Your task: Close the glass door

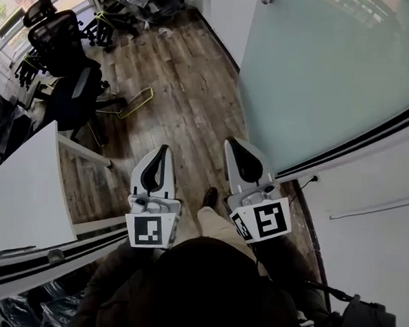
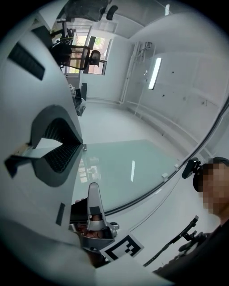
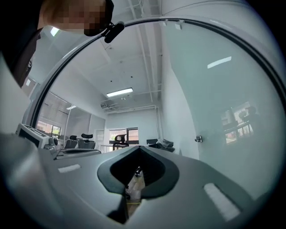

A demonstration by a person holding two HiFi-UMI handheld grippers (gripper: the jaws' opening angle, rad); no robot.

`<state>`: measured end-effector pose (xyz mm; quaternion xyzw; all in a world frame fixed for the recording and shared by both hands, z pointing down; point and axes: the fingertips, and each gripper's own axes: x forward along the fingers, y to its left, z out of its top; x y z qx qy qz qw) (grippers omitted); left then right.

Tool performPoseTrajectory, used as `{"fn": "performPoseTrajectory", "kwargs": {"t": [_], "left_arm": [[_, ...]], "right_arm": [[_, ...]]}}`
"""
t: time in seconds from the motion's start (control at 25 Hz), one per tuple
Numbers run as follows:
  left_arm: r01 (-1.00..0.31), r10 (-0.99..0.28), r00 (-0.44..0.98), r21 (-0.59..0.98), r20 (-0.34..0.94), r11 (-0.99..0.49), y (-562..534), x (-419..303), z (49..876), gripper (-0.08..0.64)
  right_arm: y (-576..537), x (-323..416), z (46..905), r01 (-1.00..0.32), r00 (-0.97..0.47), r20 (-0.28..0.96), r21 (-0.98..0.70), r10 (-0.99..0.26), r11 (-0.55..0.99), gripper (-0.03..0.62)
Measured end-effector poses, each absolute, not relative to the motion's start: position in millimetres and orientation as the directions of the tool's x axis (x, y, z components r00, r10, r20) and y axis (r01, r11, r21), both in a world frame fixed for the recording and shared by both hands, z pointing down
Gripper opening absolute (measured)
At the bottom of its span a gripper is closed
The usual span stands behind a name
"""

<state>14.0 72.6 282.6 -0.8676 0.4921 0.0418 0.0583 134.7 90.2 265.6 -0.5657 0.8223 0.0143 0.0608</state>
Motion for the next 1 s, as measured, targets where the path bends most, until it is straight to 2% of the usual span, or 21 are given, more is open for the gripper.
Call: {"fn": "performPoseTrajectory", "kwargs": {"t": [0.12,0.32,0.52,0.68,1.0], "left_arm": [[-0.854,-0.849,0.520,-0.065,-0.094,-0.516,3,34,280,-0.004],[-0.858,-0.849,0.513,-0.074,-0.127,-0.508,-101,74,257,-0.003],[-0.843,-0.837,0.538,-0.082,-0.099,-0.532,-164,84,280,-0.003],[-0.836,-0.827,0.548,-0.064,-0.129,-0.544,-219,101,281,-0.003],[-0.814,-0.801,0.579,-0.051,-0.154,-0.578,-381,180,291,-0.003]], "right_arm": [[22,147,262,-0.925,-0.370,-0.105,-0.050,-0.923,0.376,0.002],[-79,189,251,-0.926,-0.362,-0.102,-0.074,-0.927,0.370,0.002],[-142,204,267,-0.939,-0.329,-0.103,-0.070,-0.939,0.337,0.002],[-194,222,273,-0.949,-0.304,-0.095,-0.061,-0.948,0.310,0.002],[-348,291,289,-0.951,-0.301,-0.077,-0.043,-0.950,0.305,0.002]]}}
